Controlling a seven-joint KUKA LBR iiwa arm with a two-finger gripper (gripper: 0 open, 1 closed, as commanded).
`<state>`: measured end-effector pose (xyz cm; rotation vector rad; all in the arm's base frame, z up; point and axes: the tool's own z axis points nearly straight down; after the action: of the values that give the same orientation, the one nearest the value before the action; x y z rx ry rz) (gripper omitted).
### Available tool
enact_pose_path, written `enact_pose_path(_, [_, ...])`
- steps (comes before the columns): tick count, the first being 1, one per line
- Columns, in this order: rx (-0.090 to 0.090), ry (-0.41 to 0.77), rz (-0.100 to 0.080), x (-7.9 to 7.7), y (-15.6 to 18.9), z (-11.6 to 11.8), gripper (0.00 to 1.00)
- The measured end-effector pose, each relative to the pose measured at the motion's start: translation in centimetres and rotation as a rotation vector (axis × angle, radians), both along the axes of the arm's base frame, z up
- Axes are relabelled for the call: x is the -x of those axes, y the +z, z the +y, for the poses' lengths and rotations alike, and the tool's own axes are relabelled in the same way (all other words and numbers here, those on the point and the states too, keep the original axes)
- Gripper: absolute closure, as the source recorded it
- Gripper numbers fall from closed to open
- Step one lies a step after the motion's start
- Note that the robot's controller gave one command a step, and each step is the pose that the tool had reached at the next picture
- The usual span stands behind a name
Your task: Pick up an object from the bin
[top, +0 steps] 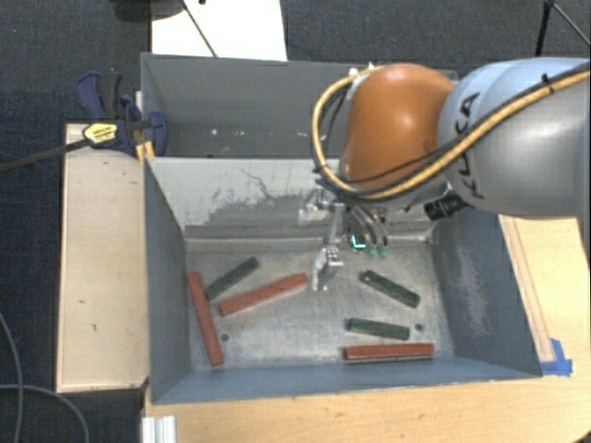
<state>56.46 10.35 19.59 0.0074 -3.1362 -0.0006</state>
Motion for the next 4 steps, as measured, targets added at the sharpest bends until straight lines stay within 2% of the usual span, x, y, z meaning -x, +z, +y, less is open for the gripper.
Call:
enact_pose_path(1, [-0.001, -0.002, -0.008, -0.2, 0.4, 0.0, 0.0])
enact_pose_path(2, [-0.005, -0.094, -0.015, 0.5, -10.6, 2.6, 1.0])
enact_pose_path(3, [-0.005, -0.095, -0.015, 0.5, -10.6, 2.6, 1.0])
enact_pose_path(4, [0.002, -0.043, -0.001, 2.3, -6.5, 2.3, 1.0])
